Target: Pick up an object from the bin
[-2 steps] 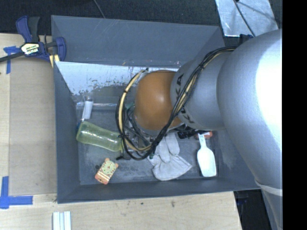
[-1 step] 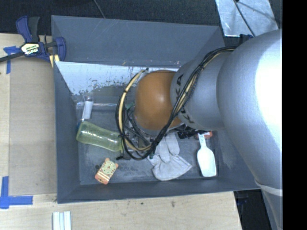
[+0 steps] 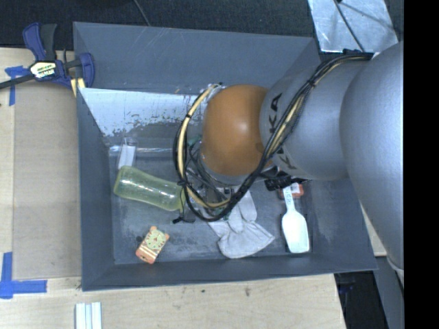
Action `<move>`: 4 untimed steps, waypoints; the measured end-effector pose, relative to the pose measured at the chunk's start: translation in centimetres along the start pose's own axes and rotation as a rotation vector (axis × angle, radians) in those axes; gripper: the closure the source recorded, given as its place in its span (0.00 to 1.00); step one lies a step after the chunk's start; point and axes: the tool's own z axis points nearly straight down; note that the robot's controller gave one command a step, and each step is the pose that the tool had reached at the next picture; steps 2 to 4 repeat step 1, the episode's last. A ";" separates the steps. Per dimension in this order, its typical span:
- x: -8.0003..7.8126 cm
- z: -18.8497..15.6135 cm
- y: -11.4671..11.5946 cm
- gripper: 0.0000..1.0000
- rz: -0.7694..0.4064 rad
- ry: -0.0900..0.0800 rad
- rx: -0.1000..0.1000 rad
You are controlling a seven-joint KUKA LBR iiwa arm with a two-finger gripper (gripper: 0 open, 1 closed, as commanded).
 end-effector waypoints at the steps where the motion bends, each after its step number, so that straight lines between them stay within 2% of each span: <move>1: 0.8 -14.5 -0.8 1.00 -0.011 -0.008 -0.002; 4: 0.8 -14.5 -0.8 1.00 -0.011 -0.008 -0.002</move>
Offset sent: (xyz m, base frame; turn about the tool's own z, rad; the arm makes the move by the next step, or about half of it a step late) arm 0.0000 0.0000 0.0000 0.0000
